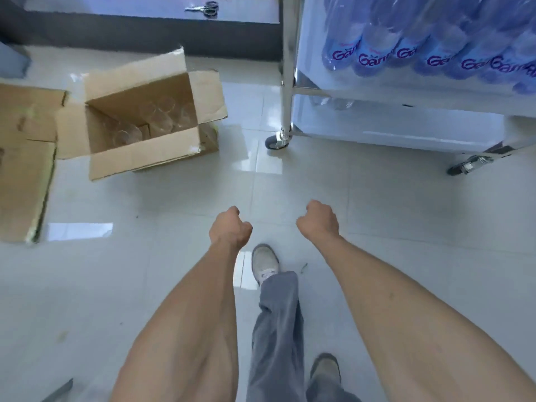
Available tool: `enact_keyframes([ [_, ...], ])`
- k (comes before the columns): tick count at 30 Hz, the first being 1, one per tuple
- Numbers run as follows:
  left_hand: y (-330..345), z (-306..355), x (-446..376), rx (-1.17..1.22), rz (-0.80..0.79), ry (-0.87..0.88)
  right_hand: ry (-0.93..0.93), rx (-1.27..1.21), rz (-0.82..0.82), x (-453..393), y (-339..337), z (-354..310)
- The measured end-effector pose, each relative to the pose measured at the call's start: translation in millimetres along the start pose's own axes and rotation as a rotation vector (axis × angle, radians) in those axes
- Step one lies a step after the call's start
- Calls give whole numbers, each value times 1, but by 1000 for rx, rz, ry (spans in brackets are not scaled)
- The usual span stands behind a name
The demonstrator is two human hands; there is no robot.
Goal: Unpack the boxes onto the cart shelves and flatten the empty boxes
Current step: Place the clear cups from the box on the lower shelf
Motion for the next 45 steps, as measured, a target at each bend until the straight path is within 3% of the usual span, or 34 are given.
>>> enact_keyframes([
  [3,-56,-31,6,44,44,-101,-63,80,-67,25,-1,-52],
  [8,-156,-63,-37,155,164,-172,-117,96,-28,9,-5,-168],
  [14,-250,-96,-120,186,153,-245,-181,50,-49,-34,18,-305],
  [19,-299,-106,-179,216,147,-256,-182,46,-56,-67,29,-372],
  [32,-333,-70,-326,302,16,-306,29,-80,-84,-213,38,-468],
  [37,-314,-73,-380,289,-26,-351,221,-154,-116,-257,68,-467],
  [45,-278,-93,-456,247,-23,-365,366,-178,-105,-308,121,-458],
])
Point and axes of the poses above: each hand's wrist, its own x-axis away from the middle knuckle, its own y-axis out of the palm, z = x × y, the point moved 5 cm from there along -x, towards the middle knuckle, and after that the axes turned 5 degrees about -y, right-handed, at the moved point
